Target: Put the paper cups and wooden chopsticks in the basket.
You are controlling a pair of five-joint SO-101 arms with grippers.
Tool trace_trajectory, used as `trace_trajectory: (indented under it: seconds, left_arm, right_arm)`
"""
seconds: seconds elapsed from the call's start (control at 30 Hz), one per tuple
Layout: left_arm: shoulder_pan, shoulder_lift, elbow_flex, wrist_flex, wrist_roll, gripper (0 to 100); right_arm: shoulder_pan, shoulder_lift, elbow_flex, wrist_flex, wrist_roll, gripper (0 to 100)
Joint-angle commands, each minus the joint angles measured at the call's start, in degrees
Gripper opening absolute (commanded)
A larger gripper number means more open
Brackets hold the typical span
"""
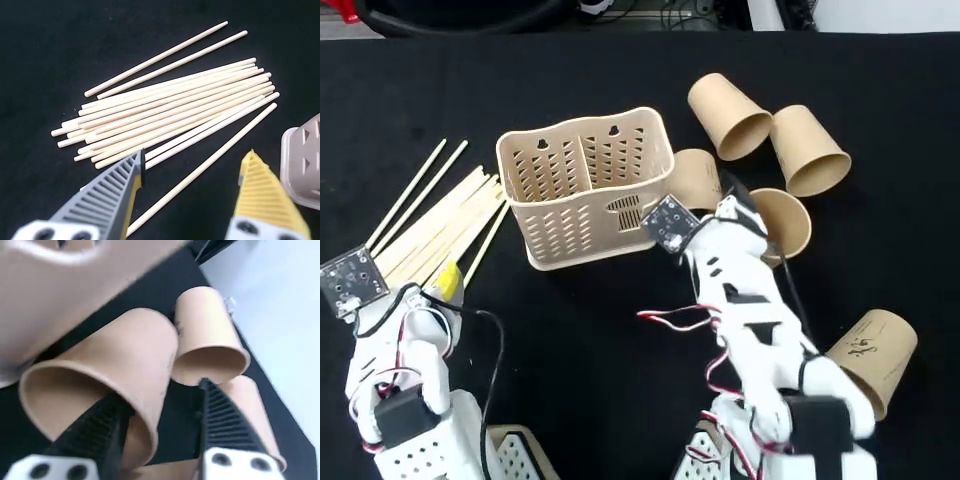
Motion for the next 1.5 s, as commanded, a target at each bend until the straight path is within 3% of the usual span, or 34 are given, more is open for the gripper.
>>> trace_trajectory:
  seconds: [0.0, 0.17, 0.4, 0.6, 0.73, 1.17, 1.47]
  left_arm:
    - [1.7, -0.2, -0.3, -0.9, 0.5, 31]
    - [1.6, -0.2, -0.2, -0.8, 0.5, 31]
    - [1.7, -0.2, -0.2, -0.7, 0.5, 31]
    - [1.7, -0.2, -0.2, -0.7, 0.5, 31]
    - [1.7, -0.2, 0.3, -1.1, 0.5, 31]
    - [1.5, -0.2, 1.6, -2.7, 2.9, 31]
    - [1.7, -0.2, 4.7, -5.8, 3.0, 31]
  right_arm:
    - [1.1, 2.7, -1.9, -5.5, -1.0, 0.7]
    - [1.1, 2.9, -2.2, -6.9, -5.0, 1.1]
    - [1.2, 2.7, -2.0, -6.8, -5.2, 1.1]
    - [1.8, -6.5, 1.7, -3.4, -5.3, 1.1]
    - [2.1, -19.0, 3.6, 6.9, -7.4, 1.1]
    - [2.0, -62.2, -6.1, 57.6, -13.7, 1.1]
    - [3.8, -70.2, -23.4, 79.6, -20.5, 1.1]
